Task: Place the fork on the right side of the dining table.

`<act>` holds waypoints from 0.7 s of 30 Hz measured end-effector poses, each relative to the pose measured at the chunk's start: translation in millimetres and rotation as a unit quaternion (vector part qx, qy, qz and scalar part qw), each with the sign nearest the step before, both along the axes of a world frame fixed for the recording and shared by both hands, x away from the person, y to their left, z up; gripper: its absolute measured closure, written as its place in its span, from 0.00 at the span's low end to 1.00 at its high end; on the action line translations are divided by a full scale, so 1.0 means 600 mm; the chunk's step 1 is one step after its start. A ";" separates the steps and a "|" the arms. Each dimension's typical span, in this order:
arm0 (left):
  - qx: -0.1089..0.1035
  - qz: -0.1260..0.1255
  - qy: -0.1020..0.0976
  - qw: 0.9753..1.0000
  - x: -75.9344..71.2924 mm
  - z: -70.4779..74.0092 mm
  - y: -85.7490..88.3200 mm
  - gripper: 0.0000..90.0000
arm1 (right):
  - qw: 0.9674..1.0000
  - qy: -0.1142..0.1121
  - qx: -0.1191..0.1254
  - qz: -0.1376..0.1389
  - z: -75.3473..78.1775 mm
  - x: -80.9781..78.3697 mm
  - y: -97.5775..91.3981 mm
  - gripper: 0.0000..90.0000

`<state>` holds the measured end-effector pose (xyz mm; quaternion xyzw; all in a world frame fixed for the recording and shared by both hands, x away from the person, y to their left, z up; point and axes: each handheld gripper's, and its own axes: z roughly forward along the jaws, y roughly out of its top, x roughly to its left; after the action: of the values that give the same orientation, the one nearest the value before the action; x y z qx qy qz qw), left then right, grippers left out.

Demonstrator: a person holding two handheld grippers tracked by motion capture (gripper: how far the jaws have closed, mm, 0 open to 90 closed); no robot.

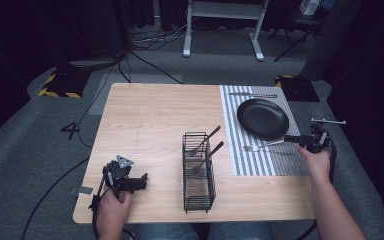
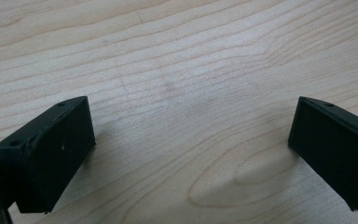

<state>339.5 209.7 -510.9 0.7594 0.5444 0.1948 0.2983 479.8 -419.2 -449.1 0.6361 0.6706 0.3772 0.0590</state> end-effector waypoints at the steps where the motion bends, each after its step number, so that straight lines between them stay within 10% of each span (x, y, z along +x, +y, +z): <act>1: 0.000 0.000 0.000 1.000 0.000 0.000 0.000 0.01 | 1.000 0.002 0.001 -0.001 -0.002 0.000 -0.002 0.64; 21: 0.000 -0.002 0.000 1.000 0.000 0.000 -0.001 0.01 | 0.999 0.028 -0.018 -0.028 -0.026 0.009 -0.026 0.60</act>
<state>339.3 209.4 -510.9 0.7604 0.5431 0.1944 0.2985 485.3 -435.1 -464.5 0.6637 0.6608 0.3449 0.0623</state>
